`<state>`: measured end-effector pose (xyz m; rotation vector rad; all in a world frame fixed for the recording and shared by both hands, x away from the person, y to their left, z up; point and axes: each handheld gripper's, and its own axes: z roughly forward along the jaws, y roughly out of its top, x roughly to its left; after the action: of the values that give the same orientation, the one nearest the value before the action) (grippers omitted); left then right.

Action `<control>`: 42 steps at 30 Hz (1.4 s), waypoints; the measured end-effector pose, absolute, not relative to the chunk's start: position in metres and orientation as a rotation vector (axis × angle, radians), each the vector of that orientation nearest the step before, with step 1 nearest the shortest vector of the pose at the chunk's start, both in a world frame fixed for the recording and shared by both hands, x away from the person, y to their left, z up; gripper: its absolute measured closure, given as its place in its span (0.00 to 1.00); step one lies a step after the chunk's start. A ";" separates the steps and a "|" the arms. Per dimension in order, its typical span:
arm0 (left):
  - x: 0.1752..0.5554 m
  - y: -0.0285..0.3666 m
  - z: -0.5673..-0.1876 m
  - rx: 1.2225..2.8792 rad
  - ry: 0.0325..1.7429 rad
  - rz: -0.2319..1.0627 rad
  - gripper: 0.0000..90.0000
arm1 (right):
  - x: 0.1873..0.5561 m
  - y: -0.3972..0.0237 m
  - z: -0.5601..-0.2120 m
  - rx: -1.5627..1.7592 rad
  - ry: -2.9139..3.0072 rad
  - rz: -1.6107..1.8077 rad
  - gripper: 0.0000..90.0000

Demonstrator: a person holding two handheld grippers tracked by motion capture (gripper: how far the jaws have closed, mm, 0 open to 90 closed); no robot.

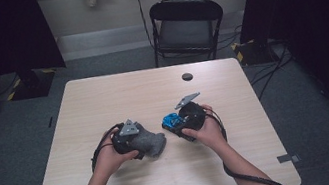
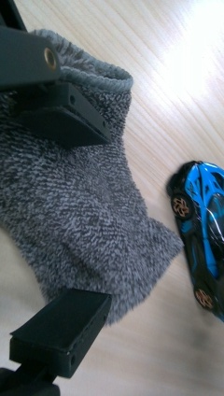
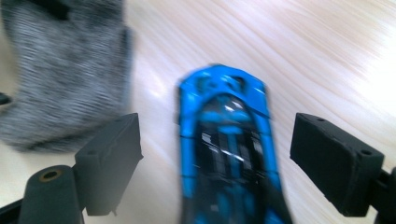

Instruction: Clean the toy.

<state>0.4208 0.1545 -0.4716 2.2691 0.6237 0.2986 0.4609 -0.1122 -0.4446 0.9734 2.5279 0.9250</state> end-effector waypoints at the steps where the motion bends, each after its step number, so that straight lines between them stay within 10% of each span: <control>1: 0.421 0.153 -0.473 2.264 0.626 0.295 0.20 | 0.462 -0.115 -0.446 0.984 2.520 0.921 0.17; 42: 0.420 0.159 -0.495 2.183 0.666 0.285 0.20 | 0.484 -0.102 -0.485 0.974 2.652 0.813 0.22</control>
<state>0.4204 0.1585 -0.4949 2.1832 0.6657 0.2846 0.4843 -0.1023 -0.4847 0.9745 2.6525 0.8131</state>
